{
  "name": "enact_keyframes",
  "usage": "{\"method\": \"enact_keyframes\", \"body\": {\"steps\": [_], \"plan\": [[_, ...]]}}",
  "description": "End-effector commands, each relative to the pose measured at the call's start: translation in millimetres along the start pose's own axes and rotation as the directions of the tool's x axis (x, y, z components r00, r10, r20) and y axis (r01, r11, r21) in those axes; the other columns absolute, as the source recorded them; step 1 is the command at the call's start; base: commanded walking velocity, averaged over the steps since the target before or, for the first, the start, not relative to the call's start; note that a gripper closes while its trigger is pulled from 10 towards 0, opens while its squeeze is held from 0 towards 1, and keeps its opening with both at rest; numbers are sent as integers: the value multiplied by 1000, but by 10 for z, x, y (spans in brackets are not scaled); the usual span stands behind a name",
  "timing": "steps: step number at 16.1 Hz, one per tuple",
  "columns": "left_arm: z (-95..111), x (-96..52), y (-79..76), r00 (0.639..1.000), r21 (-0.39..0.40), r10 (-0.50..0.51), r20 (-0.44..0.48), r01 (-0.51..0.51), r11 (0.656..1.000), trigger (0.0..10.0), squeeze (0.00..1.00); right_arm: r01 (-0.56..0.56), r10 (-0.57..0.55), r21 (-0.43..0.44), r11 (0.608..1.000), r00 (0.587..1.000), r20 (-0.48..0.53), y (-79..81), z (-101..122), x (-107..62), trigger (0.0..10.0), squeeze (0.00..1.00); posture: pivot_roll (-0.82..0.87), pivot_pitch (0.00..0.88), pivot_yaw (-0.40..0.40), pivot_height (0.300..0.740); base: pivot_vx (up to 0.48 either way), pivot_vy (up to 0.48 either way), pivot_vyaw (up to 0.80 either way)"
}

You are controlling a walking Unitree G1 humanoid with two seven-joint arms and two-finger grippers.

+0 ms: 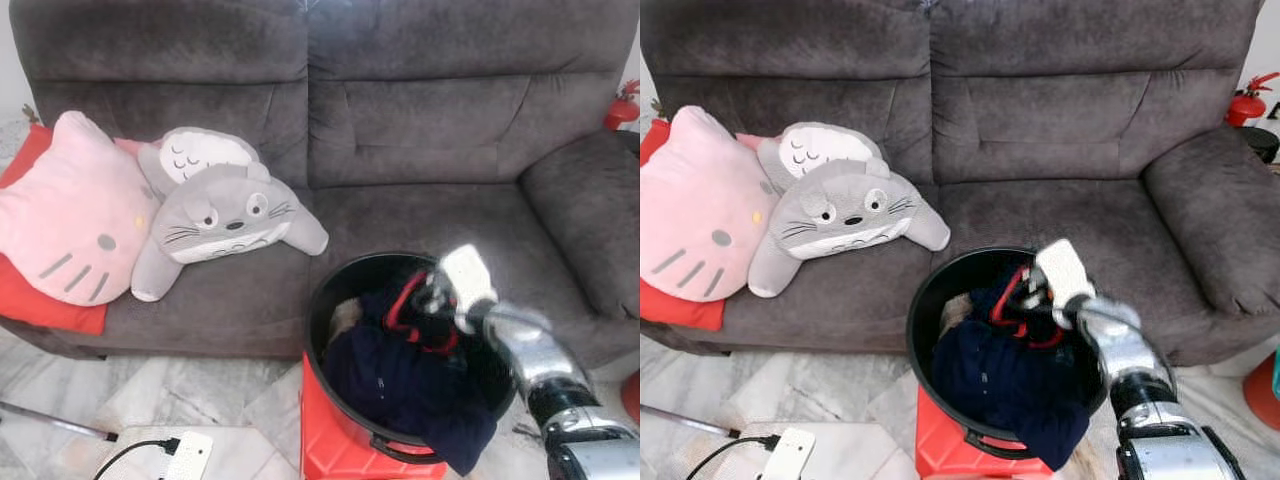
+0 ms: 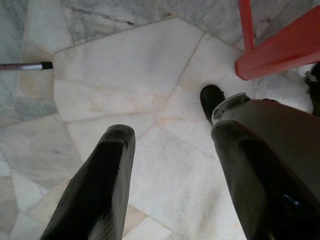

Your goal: Hang hanger

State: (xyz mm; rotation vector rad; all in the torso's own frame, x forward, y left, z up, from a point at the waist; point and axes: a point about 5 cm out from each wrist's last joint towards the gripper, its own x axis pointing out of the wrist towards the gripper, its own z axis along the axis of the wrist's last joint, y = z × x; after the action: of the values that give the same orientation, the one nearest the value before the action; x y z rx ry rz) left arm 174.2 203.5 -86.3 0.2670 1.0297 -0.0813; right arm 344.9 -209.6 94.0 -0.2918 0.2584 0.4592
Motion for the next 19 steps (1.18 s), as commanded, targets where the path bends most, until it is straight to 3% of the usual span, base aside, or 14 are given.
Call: {"method": "enact_keyframes", "body": {"steps": [1, 3, 13, 17, 19], "plan": [[-37, -3, -9, 1000, 4, -1, -14, 1, 1000, 10000, 0, -7, 7, 5, 1000, 999, 40, -24, 96, -25, 0, 0, -117, 37, 30, 740, 0, 0, 0], [-36, -3, -20, 1000, 3, -5, -14, 5, 1000, 10000, 0, -13, 12, 12, 1000, 995, 97, -16, 244, -30, 0, 0, -122, 35, 28, 740, 0, 0, 0], [-18, 2, -55, 1000, -4, -9, -10, 9, 1000, 10000, 0, -65, 99, -116, 991, 941, 323, 261, 1193, -147, 0, 0, -150, 13, 25, 740, 0, 0, 0], [-7, 4, -59, 1000, -6, -11, -6, 11, 1000, 10000, 0, -176, 241, -205, 963, 903, 357, 529, 1418, -195, 0, 0, -156, 10, 24, 740, 0, 0, 0], [-4, 4, -59, 1000, -9, -10, -6, 10, 1000, 10000, 0, -266, 348, -256, 929, 866, 360, 773, 1503, -209, 0, 0, -153, 10, 23, 740, 0, 0, 0]]}}
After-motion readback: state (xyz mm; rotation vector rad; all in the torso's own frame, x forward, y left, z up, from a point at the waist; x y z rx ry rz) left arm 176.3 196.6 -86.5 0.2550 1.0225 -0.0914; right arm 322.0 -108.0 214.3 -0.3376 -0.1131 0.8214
